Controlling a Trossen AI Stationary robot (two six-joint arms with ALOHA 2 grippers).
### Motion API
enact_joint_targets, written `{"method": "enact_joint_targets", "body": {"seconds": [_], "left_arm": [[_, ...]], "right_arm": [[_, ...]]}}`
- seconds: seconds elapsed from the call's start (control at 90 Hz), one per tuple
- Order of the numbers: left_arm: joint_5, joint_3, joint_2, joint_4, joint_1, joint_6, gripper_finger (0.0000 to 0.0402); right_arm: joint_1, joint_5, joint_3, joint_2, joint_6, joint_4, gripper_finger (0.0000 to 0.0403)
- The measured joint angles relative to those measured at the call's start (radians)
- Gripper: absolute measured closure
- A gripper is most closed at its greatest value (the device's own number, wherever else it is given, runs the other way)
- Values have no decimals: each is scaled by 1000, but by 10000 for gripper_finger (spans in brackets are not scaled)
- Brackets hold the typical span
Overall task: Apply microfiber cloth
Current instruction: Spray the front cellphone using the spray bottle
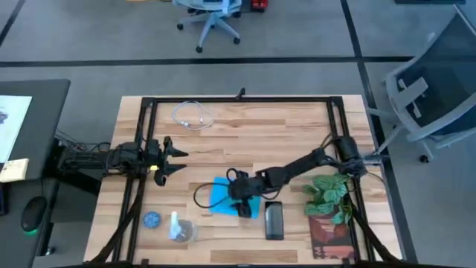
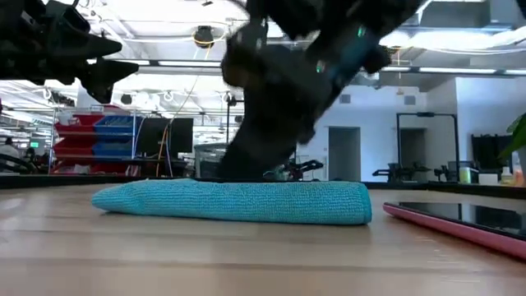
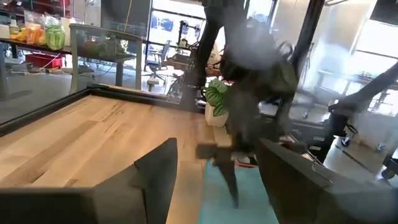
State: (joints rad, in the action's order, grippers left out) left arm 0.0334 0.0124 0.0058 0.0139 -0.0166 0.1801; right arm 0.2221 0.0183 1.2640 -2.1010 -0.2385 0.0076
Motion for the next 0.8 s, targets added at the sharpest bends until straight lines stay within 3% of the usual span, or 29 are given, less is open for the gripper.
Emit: {"method": "enact_joint_targets", "body": {"seconds": [0.133, 0.278, 0.322, 0.667, 0.8], "left_arm": [[0, 0, 0, 0, 0, 0, 206], [0, 0, 0, 0, 0, 0, 206], [0, 0, 0, 0, 0, 0, 206], [0, 0, 0, 0, 0, 0, 206], [0, 0, 0, 0, 0, 0, 206]], "right_arm": [[-6, -27, 4, -27, 35, 18, 220], [-7, -124, -18, -23, 126, 4, 358], [-15, -136, -31, -9, 169, -9, 382], [-174, -211, -66, 147, 408, -174, 399], [-200, -129, -74, 203, 419, -142, 401]]}}
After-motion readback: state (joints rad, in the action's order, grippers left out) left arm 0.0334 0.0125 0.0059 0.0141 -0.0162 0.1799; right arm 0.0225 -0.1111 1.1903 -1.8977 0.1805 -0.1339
